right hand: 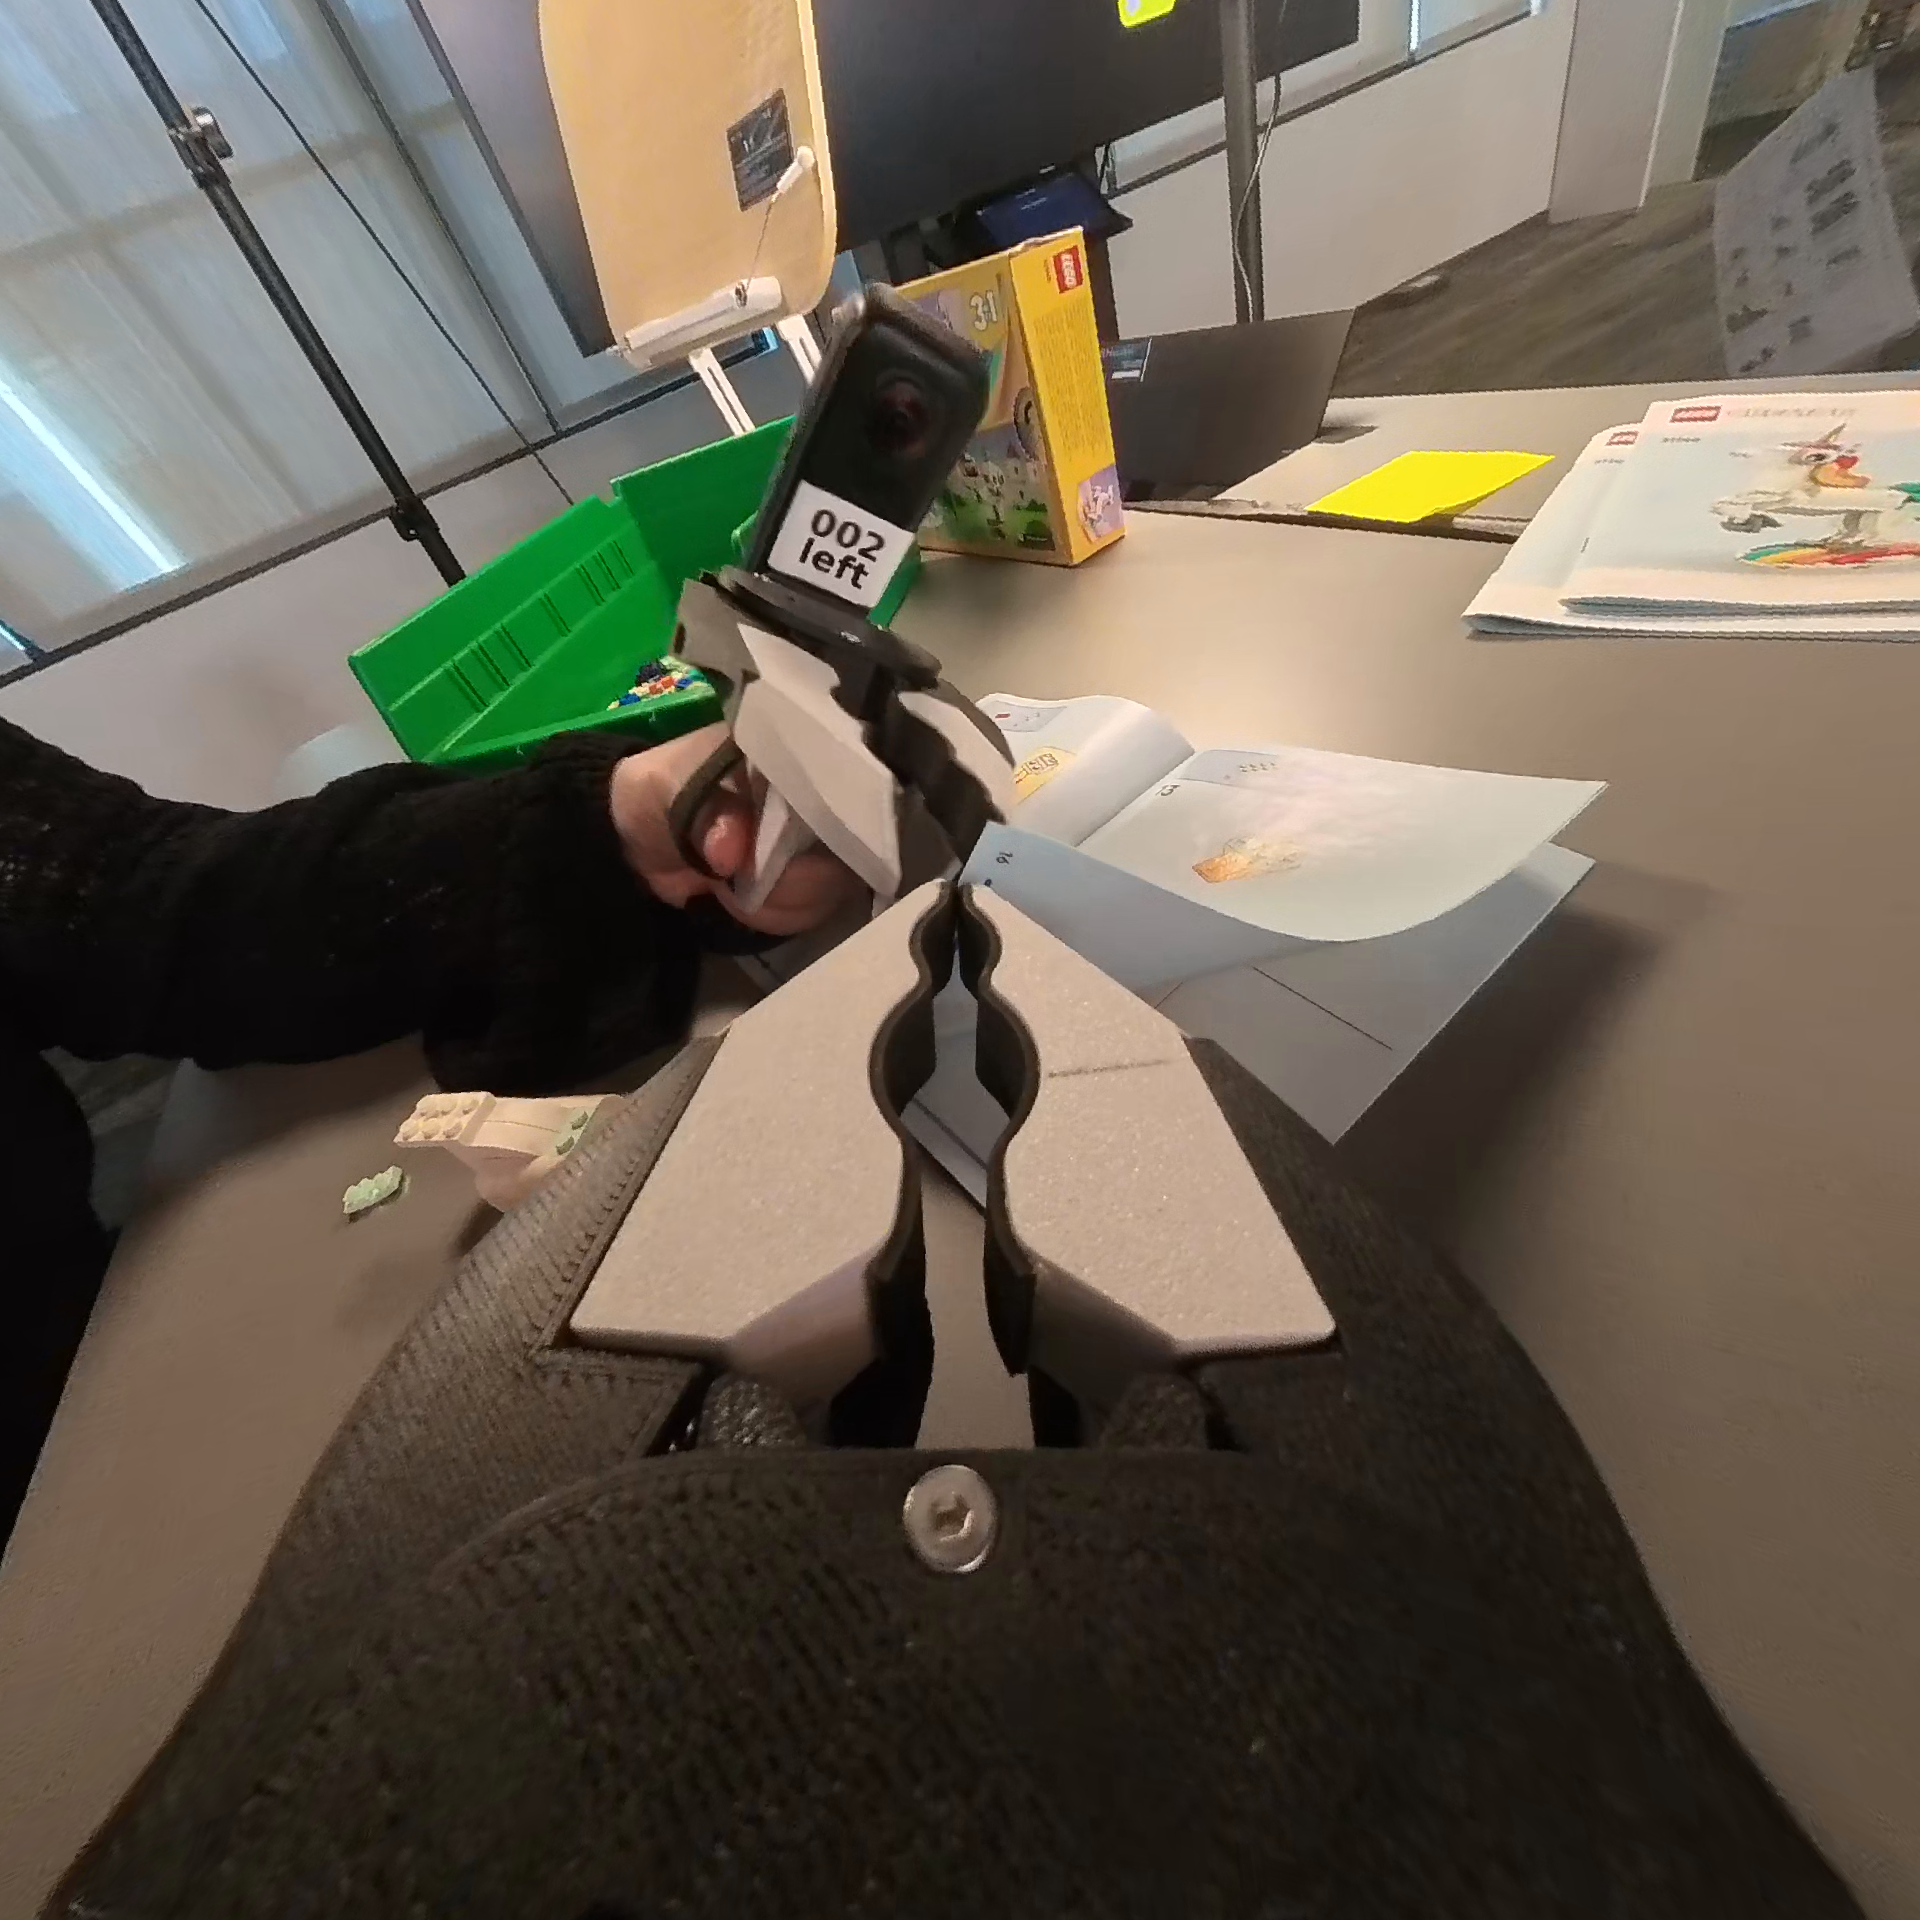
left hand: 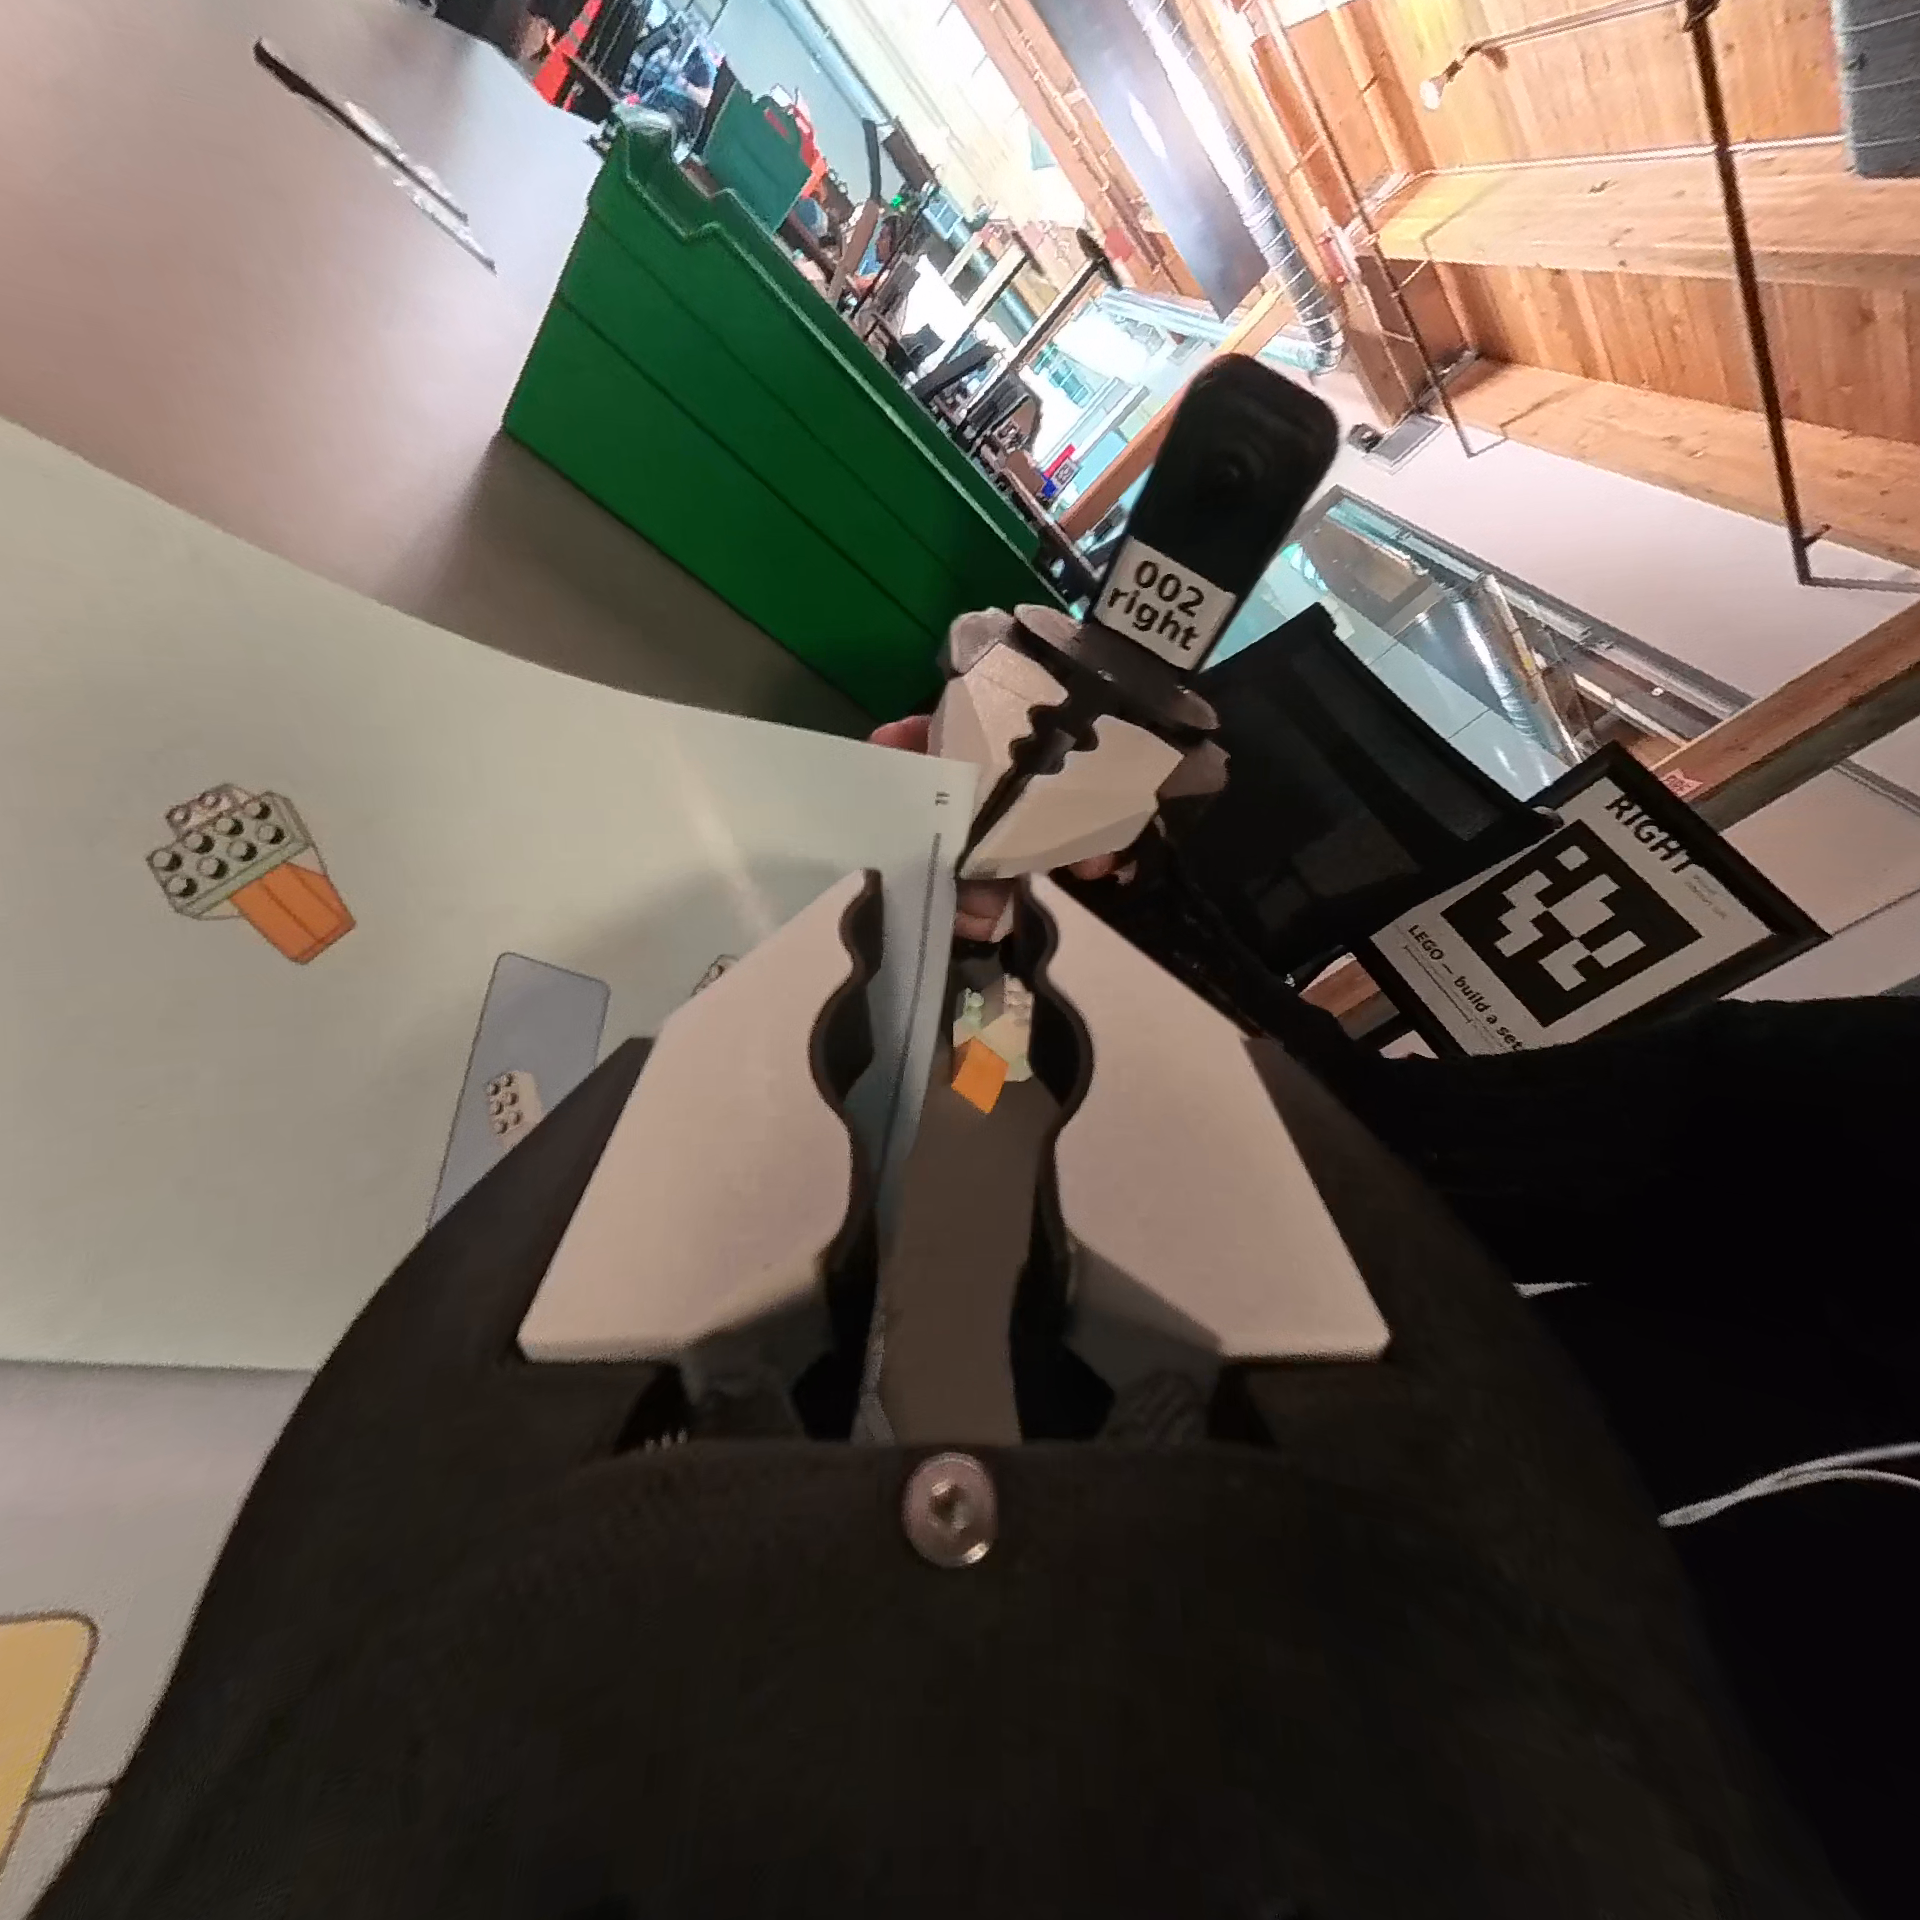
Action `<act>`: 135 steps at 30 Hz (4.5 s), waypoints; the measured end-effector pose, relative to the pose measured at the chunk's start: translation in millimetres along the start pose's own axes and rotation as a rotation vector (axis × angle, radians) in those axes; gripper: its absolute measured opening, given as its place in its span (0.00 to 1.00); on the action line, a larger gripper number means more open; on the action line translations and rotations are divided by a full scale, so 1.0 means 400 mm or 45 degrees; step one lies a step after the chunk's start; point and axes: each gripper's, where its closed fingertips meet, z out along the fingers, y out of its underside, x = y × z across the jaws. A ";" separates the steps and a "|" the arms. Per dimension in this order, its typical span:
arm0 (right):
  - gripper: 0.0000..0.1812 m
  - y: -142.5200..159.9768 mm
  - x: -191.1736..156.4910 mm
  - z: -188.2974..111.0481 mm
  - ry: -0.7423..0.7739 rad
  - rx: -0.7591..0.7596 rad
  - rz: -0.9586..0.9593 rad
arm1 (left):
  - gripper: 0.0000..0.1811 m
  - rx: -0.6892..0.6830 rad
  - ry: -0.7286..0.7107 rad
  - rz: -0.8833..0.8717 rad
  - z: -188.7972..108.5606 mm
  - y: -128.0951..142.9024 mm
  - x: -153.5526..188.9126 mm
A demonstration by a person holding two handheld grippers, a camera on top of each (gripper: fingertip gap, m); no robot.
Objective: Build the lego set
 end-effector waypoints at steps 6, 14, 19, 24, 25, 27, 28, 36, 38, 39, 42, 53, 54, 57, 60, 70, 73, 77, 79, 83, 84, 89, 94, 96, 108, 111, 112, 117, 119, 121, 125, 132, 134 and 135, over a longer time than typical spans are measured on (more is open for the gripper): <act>0.00 0.005 0.004 -0.008 0.005 -0.015 0.006 | 0.05 -0.060 -0.051 -0.026 0.010 0.016 -0.017; 0.00 0.006 0.002 -0.010 -0.003 -0.019 0.015 | 0.07 -0.105 -0.004 -0.017 0.014 0.029 -0.002; 0.00 0.007 0.002 -0.010 -0.005 -0.020 0.018 | 0.05 -0.123 -0.042 -0.015 0.018 0.034 -0.012; 0.00 0.007 0.004 -0.011 -0.001 -0.018 0.028 | 0.02 -0.112 -0.021 -0.022 0.016 0.031 -0.008; 0.00 0.007 0.005 -0.011 -0.002 -0.018 0.031 | 0.00 -0.109 -0.012 -0.021 0.015 0.031 -0.005; 0.00 0.008 0.004 -0.012 -0.006 -0.020 0.033 | 0.00 -0.108 -0.013 -0.012 0.014 0.031 -0.004; 0.00 0.008 0.002 -0.013 -0.009 -0.021 0.031 | 0.00 -0.112 -0.018 0.002 0.015 0.032 -0.003; 0.05 0.018 0.013 -0.022 0.037 -0.049 0.032 | 0.00 -0.129 -0.032 0.060 0.017 0.037 0.003; 0.08 0.022 0.023 -0.028 0.058 -0.060 0.054 | 0.00 -0.124 -0.020 0.062 0.016 0.036 0.006; 0.10 0.023 0.026 -0.031 0.061 -0.058 0.069 | 0.00 -0.125 -0.018 0.060 0.016 0.037 0.006; 0.12 0.021 0.036 -0.041 0.060 -0.043 0.144 | 0.00 -0.142 -0.029 0.069 0.019 0.042 0.005; 0.21 0.013 0.034 -0.028 -0.072 0.042 0.527 | 0.00 -0.211 -0.078 0.096 0.029 0.060 -0.004; 0.21 0.010 0.033 -0.029 -0.088 0.054 0.559 | 0.00 -0.212 -0.078 0.097 0.029 0.061 -0.004; 0.18 0.008 0.037 -0.033 -0.107 0.072 0.631 | 0.00 -0.210 -0.077 0.096 0.029 0.060 -0.004; 0.16 0.014 0.042 -0.033 -0.082 0.054 0.617 | 0.00 -0.209 -0.076 0.095 0.029 0.060 -0.004; 0.22 0.020 0.055 -0.033 -0.044 0.050 0.654 | 0.00 -0.247 -0.113 0.118 0.035 0.070 -0.010; 0.21 0.030 0.062 -0.032 -0.018 0.019 0.666 | 0.00 -0.256 -0.121 0.129 0.036 0.072 -0.011; 0.20 0.032 0.067 -0.040 -0.011 0.017 0.672 | 0.00 -0.239 -0.116 0.118 0.034 0.067 -0.011; 0.20 0.032 0.068 -0.042 -0.009 0.016 0.672 | 0.00 -0.232 -0.115 0.116 0.034 0.065 -0.011; 0.19 0.032 0.067 -0.046 -0.018 0.016 0.678 | 0.00 -0.195 -0.124 0.090 0.029 0.054 -0.017; 0.19 0.032 0.067 -0.048 -0.020 0.017 0.681 | 0.00 -0.178 -0.126 0.081 0.026 0.049 -0.018; 0.17 0.041 0.064 -0.045 -0.013 -0.022 0.656 | 0.00 -0.121 -0.097 0.065 0.019 0.033 -0.013; 0.18 0.026 0.053 -0.041 -0.059 0.023 0.665 | 0.00 -0.176 -0.105 0.080 0.028 0.048 -0.013; 0.17 0.030 0.051 -0.037 -0.052 0.007 0.652 | 0.00 -0.202 -0.109 0.080 0.032 0.055 -0.015; 0.03 0.031 0.031 -0.030 -0.077 -0.018 0.552 | 0.04 -0.269 -0.027 0.093 0.039 0.077 0.009; 0.03 0.028 0.028 -0.032 -0.086 -0.014 0.520 | 0.06 -0.227 0.006 0.075 0.033 0.066 0.016; 0.03 0.026 0.027 -0.033 -0.092 -0.010 0.513 | 0.06 -0.203 0.017 0.066 0.030 0.059 0.018; 0.04 0.018 0.011 -0.033 -0.141 0.005 0.468 | 0.06 -0.097 0.032 0.057 0.018 0.029 0.019; 0.04 0.015 0.000 -0.030 -0.169 0.009 0.451 | 0.05 -0.081 0.048 0.060 0.018 0.025 0.025; 0.05 0.012 -0.013 -0.026 -0.205 0.017 0.434 | 0.04 -0.067 0.077 0.056 0.020 0.023 0.033; 0.05 0.004 -0.033 -0.024 -0.268 0.035 0.414 | 0.02 -0.092 0.172 0.027 0.030 0.034 0.060; 0.08 -0.018 -0.058 -0.029 -0.380 0.099 0.454 | 0.00 -0.060 0.264 0.047 0.026 0.028 0.090; 0.09 -0.021 -0.061 -0.031 -0.390 0.106 0.456 | 0.00 -0.045 0.274 0.089 0.026 0.027 0.098; 0.10 -0.022 -0.060 -0.032 -0.383 0.104 0.452 | 0.00 -0.040 0.269 0.110 0.026 0.026 0.099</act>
